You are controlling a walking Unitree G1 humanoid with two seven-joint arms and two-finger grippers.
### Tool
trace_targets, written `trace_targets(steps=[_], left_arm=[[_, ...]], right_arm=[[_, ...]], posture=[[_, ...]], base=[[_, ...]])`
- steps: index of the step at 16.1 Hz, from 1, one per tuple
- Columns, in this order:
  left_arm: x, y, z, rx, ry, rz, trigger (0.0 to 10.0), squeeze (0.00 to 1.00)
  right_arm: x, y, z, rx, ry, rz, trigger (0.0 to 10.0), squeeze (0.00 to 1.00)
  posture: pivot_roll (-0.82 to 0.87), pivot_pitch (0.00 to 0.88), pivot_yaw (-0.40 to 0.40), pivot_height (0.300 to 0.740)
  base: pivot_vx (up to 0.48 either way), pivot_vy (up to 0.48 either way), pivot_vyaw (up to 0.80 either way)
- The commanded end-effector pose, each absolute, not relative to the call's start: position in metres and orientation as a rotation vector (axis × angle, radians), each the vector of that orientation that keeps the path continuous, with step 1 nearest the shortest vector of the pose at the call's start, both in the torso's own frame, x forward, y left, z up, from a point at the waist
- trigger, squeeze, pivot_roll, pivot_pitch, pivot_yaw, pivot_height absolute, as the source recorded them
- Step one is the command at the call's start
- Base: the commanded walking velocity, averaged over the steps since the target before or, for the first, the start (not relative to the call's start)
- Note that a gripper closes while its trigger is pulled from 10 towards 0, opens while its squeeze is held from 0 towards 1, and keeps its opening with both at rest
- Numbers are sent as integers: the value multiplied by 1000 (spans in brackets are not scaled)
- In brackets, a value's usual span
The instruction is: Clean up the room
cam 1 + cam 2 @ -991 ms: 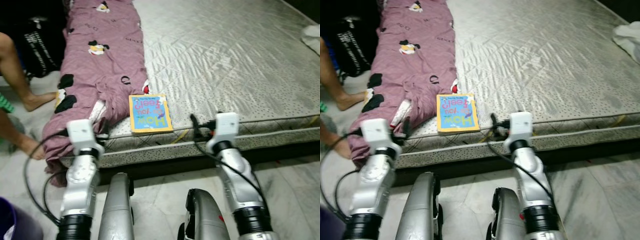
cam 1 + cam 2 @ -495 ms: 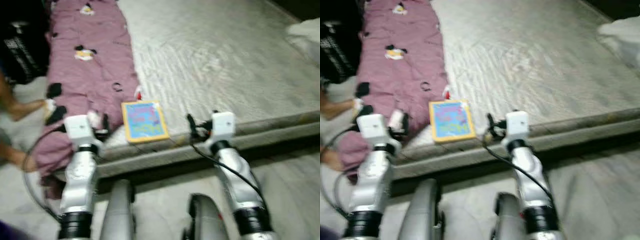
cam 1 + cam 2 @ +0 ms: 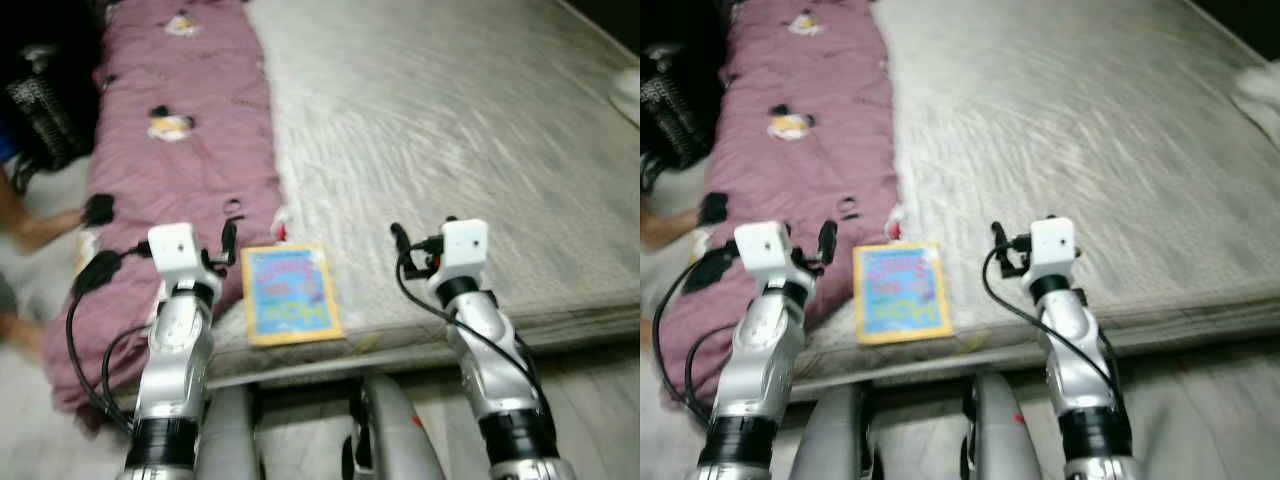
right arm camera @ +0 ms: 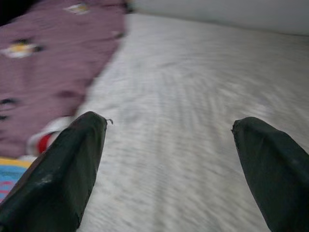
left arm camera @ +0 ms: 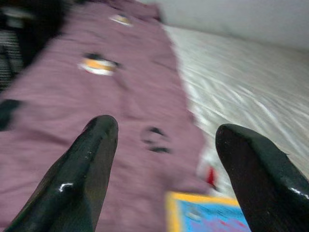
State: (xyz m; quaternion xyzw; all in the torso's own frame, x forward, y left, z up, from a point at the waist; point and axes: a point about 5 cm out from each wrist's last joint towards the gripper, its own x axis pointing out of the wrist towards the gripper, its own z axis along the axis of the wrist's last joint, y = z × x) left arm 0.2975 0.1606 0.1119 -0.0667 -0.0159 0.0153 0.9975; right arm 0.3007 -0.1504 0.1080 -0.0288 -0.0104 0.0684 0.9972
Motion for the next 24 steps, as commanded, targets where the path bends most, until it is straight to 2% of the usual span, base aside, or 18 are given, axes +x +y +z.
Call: trace_targets(steps=[1,14,16,19,24], left_arm=[[289,175,101,-122,8,84,10000,0],[291,173,92,-181,92,106,10000,0],[290,171,86,-205,145,97,10000,0],[288,170,76,-226,219,95,10000,0],[301,171,60,-278,341,105,10000,0]], right_arm=[[300,-137,105,-36,-8,175,10000,0],[301,-139,105,-43,-5,177,10000,0],[301,-138,105,-41,-4,181,10000,0],[300,-135,105,-35,1,189,10000,0],[297,-144,113,-70,-14,173,10000,0]], posture=[[16,113,-8,595],[12,113,-14,595],[13,114,-17,590],[10,121,-21,560],[-32,139,-32,560]], base=[[0,0,0],[0,0,0],[0,0,0],[0,0,0],[0,0,0]])
